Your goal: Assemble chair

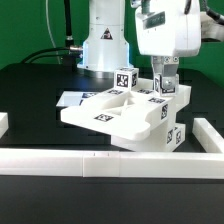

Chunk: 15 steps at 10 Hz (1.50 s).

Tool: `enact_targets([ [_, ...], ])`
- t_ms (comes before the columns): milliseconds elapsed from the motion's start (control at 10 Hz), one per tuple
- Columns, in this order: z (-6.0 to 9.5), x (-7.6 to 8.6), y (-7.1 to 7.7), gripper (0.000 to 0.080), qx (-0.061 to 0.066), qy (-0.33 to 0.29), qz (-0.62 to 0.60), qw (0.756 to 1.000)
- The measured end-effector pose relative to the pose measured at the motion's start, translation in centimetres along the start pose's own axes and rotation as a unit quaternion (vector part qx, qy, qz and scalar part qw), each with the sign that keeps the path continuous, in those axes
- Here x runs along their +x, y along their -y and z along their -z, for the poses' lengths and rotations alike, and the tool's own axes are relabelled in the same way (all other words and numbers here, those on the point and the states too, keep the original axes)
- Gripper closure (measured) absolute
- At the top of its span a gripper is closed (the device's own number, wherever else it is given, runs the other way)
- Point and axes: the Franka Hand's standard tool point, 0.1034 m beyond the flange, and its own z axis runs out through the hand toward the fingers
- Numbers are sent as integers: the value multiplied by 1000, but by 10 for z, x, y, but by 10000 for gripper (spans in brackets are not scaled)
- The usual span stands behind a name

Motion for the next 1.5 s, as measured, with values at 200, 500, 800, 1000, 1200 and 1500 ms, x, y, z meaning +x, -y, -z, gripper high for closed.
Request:
enact_targets([
  [200,0,-2,0,514,1,5,-63,998],
  [500,-1,-4,-1,514,0,11,-150,989],
  [800,-1,-6,-1,514,0,16,-214,977],
  [1000,-1,-8,-1,514,-2,20,-268,963],
  [1200,-2,-11,-2,515,-3,30,-303,953],
  [1500,-3,-18,-3,515,-5,43,-324,945],
])
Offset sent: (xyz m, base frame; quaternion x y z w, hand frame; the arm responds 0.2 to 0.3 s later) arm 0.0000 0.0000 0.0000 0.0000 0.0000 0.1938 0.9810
